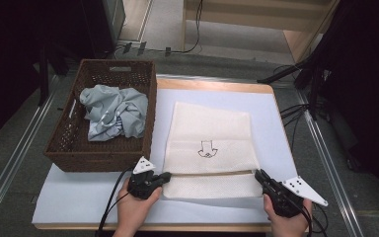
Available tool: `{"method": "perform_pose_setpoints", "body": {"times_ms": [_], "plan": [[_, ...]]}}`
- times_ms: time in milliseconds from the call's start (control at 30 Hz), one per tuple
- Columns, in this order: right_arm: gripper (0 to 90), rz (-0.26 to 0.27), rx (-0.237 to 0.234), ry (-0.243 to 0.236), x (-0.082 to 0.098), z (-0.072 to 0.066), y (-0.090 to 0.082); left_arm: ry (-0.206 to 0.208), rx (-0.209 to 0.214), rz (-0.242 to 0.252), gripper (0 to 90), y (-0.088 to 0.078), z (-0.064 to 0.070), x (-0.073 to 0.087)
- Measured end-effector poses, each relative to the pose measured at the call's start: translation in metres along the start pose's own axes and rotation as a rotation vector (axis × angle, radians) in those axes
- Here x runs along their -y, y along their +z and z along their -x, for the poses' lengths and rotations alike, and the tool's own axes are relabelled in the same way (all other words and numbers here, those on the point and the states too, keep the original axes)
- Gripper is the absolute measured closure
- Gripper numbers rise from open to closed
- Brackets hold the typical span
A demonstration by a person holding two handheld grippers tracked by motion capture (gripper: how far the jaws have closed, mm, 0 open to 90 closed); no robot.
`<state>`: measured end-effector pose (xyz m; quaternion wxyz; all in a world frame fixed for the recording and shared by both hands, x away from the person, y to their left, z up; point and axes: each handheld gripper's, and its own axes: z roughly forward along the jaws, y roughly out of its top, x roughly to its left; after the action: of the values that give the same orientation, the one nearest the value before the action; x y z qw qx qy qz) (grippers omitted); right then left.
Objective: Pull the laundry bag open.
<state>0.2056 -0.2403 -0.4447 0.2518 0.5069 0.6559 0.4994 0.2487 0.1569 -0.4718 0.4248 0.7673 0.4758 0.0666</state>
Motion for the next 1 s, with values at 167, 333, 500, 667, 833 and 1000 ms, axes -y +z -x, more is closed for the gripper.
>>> {"method": "perform_pose_setpoints", "body": {"times_ms": [167, 333, 500, 667, 833, 1000], "plan": [[85.5, -0.003, -0.002, -0.001, 0.0, -0.002, 0.001, -0.008, -0.015, 0.005, 88.8, -0.01, -0.007, 0.004], [85.4, -0.005, -0.005, -0.01, 0.0, -0.003, 0.003, 0.006, -0.03, -0.001, 88.9, -0.012, -0.008, 0.004], [85.5, -0.012, 0.001, -0.019, 0.001, -0.004, 0.005, 0.008, -0.031, -0.005, 88.8, -0.015, -0.011, 0.006], [85.4, -0.02, -0.013, -0.014, 0.002, -0.004, 0.008, -0.003, -0.036, -0.007, 88.9, -0.019, -0.016, 0.008], [85.4, -0.028, -0.018, -0.026, 0.002, -0.008, 0.01, -0.002, -0.043, -0.005, 88.9, -0.02, -0.019, 0.009], [85.3, -0.024, -0.017, -0.024, 0.003, -0.008, 0.012, 0.012, -0.048, 0.001, 88.9, -0.021, -0.017, 0.01]]}}
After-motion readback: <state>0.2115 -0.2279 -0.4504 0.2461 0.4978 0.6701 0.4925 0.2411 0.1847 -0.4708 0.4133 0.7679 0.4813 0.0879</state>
